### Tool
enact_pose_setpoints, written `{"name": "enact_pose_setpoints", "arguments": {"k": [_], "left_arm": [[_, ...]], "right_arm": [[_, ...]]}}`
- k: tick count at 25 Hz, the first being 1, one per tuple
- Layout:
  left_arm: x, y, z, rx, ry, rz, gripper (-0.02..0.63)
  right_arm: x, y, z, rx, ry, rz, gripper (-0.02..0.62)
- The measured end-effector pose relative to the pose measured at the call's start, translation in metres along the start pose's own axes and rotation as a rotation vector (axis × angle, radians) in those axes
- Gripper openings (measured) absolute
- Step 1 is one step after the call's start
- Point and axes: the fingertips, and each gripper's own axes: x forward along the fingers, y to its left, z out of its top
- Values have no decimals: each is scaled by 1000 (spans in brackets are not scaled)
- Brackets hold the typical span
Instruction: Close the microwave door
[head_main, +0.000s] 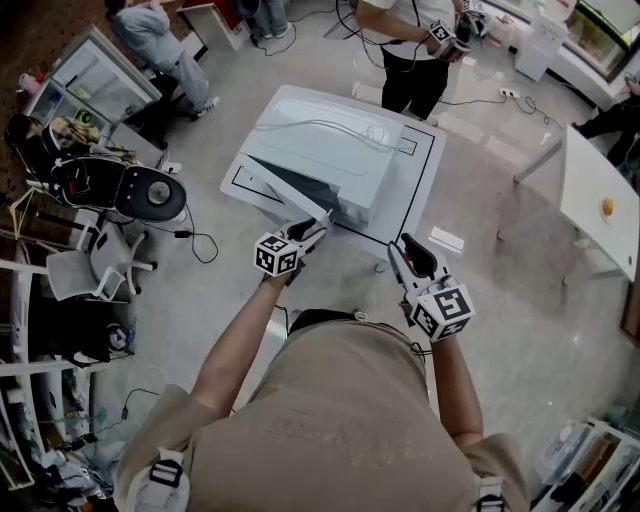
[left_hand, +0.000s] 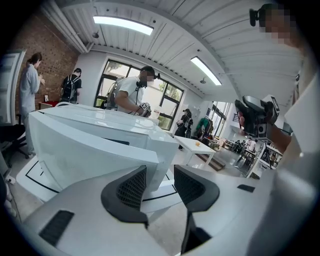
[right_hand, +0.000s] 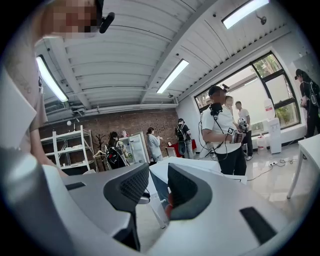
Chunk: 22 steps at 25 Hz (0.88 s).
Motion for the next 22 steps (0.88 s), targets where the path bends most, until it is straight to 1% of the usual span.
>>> {"name": "enact_pose_setpoints", "arguments": {"k": [14,17,22], "left_arm": [[30,5,18,17,12,-7,176],[37,9,23,3,5,1,175],[45,19,32,-34,-6,37,175]], "right_arm": [[-6,-9,-4,6,12,-27,121],[-7,-8,-4,6,15,-33,121],[-11,-12,-2,7,17,-48,121]]}}
